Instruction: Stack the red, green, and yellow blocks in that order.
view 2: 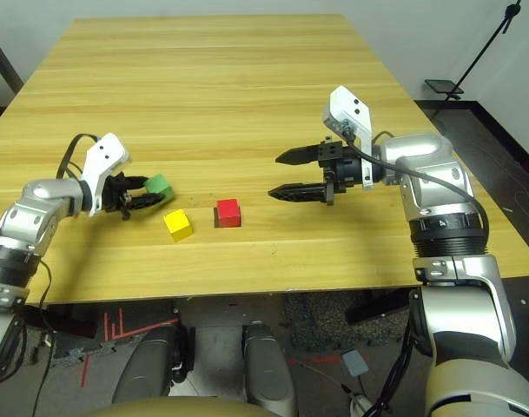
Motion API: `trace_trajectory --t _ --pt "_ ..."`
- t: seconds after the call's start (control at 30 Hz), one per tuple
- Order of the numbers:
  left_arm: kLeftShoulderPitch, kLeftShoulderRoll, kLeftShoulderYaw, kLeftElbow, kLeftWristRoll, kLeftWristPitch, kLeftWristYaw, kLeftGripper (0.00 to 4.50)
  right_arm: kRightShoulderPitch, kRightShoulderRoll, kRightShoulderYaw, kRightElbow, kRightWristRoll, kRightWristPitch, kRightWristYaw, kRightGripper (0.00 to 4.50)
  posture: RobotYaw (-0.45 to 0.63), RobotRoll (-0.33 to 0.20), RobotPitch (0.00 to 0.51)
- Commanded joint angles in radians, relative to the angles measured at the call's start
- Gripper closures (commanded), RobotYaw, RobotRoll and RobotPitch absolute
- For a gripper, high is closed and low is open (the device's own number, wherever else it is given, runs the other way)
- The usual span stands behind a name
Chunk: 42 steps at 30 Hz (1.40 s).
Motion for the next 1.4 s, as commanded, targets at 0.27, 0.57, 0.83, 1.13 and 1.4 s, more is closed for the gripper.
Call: trace_trajectory --t 0.27,0.57,0.83,1.13,1.4 --pt "-0.031 -0.072 -0.140 -0.112 -0.009 0.145 -0.040 2.45 0.093 -0.041 -0.010 -0.079 0.030 0.038 -0.007 0.00 0.21 -0.112 0.067" --pt "-0.113 -0.125 -0.204 0.031 0.055 0.051 -0.076 2.45 0.146 -0.044 -0.022 -0.139 0.068 0.066 -0.048 0.00 0.18 -0.094 0.071" --pt "-0.147 -0.159 -0.247 0.070 0.084 0.021 -0.131 2.45 0.176 -0.052 -0.029 -0.165 0.084 0.075 -0.072 0.00 0.16 -0.085 0.071" --pt "-0.147 -0.190 -0.261 0.100 0.106 0.001 -0.147 2.45 0.201 -0.058 -0.030 -0.196 0.107 0.088 -0.102 0.00 0.14 -0.081 0.079" --pt "-0.144 -0.193 -0.263 0.145 0.130 -0.035 -0.168 2.45 0.223 -0.069 -0.043 -0.223 0.122 0.110 -0.126 0.00 0.13 -0.082 0.088"
